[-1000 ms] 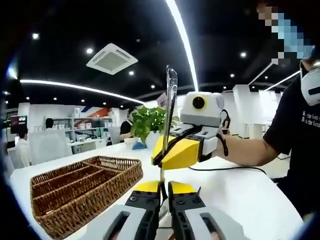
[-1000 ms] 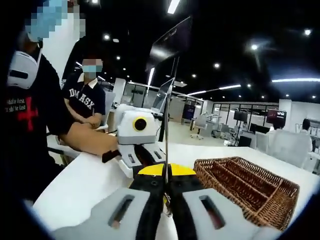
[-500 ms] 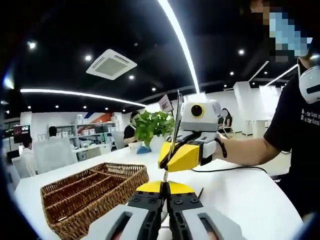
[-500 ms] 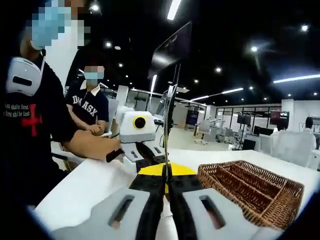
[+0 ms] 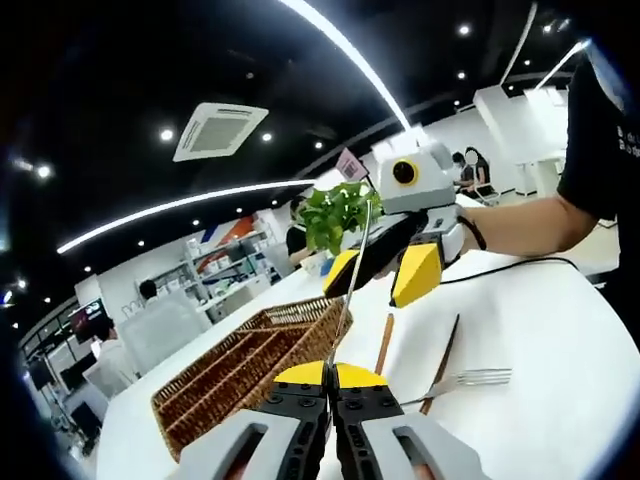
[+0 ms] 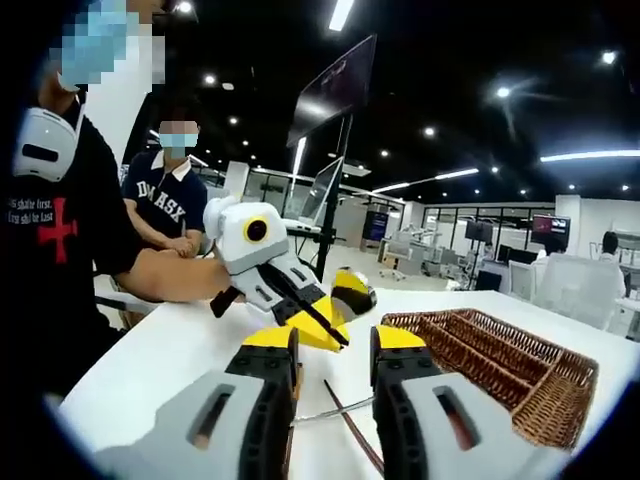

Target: Arrange the knives, forks, and spoons in their matching storage slots by inserting each utensil handle-first until every utensil is classified and aligned in the correct compartment

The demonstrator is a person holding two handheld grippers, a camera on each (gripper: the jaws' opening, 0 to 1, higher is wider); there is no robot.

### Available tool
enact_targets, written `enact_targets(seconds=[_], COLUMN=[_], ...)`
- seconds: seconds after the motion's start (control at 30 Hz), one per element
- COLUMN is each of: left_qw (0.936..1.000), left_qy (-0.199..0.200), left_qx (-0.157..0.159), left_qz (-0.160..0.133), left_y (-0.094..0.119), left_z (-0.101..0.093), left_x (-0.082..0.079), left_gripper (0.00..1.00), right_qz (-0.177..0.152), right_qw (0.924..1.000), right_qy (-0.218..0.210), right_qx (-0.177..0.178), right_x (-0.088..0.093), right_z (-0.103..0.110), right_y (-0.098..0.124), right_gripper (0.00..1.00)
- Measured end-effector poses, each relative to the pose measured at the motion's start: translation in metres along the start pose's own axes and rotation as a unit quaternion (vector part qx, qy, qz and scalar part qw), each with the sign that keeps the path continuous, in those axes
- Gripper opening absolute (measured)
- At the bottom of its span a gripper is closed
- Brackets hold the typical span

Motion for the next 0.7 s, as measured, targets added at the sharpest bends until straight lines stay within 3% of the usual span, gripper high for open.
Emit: enact_targets(seconds=[0.23, 0.37, 0.57, 0.63, 0.7], left_qw=[0.9997, 0.9994, 0.9996, 0.9995, 0.9991], left_qy=[0.004, 0.0, -0.005, -0.011, -0.02], left_qx=[-0.004, 0.007, 0.007, 0.018, 0.013], left_qz=[0.024, 0.034, 0.027, 0.022, 0.034], left_y=[0.004, 0.002, 0.001, 0.0, -0.002], left_z=[0.005, 0.001, 0.0, -0.003, -0.004], left_x=[0.009, 0.012, 0.01, 0.009, 0.01], left_gripper=[0.0, 0.0, 0.0, 0.01, 0.01], right_qz=[-0.015, -0.026, -0.038, -0.062, -0.046], right_qw=[0.9998, 0.9991, 0.9992, 0.9974, 0.9984], right_qy=[0.006, 0.022, 0.009, -0.01, 0.013], right_qx=[0.015, 0.025, -0.007, -0.034, -0.029], right_x=[-0.004, -0.009, -0.011, -0.015, -0.012], right_z=[-0.002, -0.001, 0.002, 0.007, 0.007], right_y=[0.002, 0.003, 0.006, 0.005, 0.003], right_gripper=[0.32, 0.13, 0.06, 0.01, 0.01])
Point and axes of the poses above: the point that each gripper's makers call its tool centre point, and the gripper's own axes: y roughly backward along the fingers, z roughly to its left, x roughly out of its underside, the point moved 8 cm from there along y, roughly backward along the fingers, and after that the axes turned 6 degrees about z, right-handed, at the moved point
